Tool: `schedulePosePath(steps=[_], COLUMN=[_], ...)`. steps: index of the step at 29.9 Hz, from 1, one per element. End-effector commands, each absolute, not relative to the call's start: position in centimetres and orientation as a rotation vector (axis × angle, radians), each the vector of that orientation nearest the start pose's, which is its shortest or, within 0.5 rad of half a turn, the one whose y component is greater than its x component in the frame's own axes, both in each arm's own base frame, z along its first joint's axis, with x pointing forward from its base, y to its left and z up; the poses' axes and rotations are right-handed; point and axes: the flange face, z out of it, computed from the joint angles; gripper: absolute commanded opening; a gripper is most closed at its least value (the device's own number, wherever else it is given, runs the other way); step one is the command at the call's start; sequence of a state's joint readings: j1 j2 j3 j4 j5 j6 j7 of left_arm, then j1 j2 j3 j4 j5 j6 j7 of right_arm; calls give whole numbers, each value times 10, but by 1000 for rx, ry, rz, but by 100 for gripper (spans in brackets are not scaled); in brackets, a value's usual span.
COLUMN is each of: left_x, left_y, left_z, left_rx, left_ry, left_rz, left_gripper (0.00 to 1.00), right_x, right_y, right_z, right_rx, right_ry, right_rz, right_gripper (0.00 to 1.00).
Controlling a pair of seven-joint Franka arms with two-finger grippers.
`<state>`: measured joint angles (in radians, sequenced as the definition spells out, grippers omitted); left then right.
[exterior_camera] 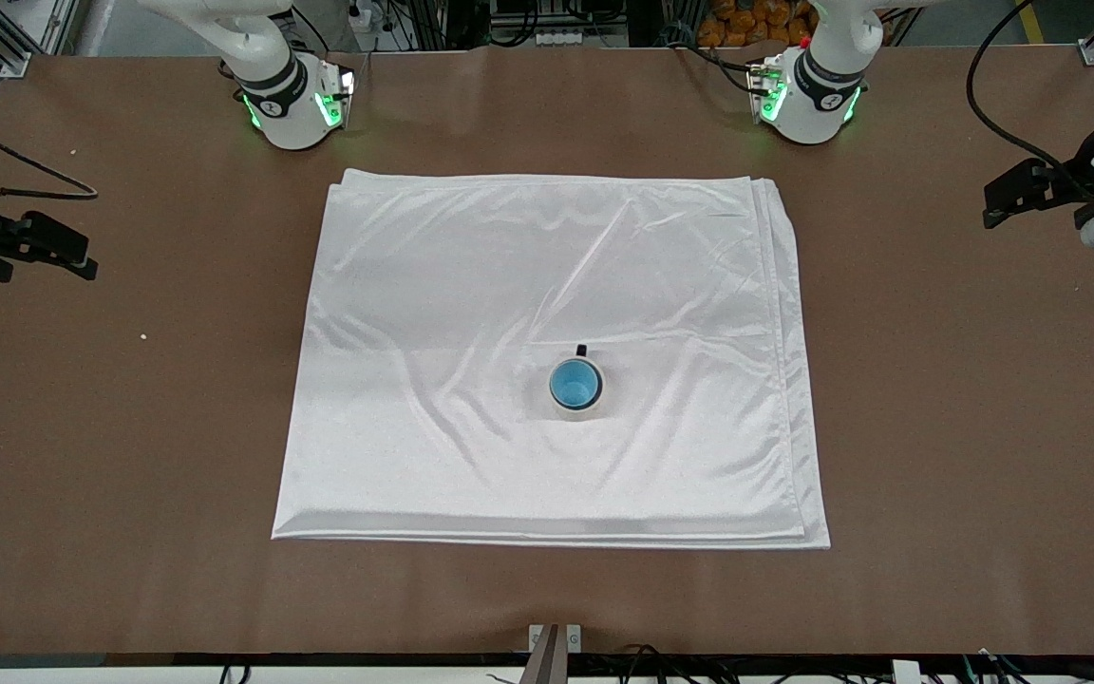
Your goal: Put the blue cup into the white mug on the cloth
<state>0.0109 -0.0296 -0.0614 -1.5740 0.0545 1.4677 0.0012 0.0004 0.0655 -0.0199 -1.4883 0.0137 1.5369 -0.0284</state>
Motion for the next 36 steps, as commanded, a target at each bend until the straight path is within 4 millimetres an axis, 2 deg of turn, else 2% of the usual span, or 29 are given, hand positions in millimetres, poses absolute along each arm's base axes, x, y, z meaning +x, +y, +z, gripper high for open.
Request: schedulePosePath(steps=[1, 36], left_x=[526, 529], left_y=[-23, -25], left_z=[635, 632], left_rx=[-3092, -3113], left_ry=[95, 93], left_rz=[96, 104], left_gripper=[100, 100], right_x=[570, 571], right_y=[-7, -7], right_z=[627, 626], right_rx=[-3116, -3116], right_ry=[-35, -35], right_rz=[32, 28], right_gripper=[100, 100])
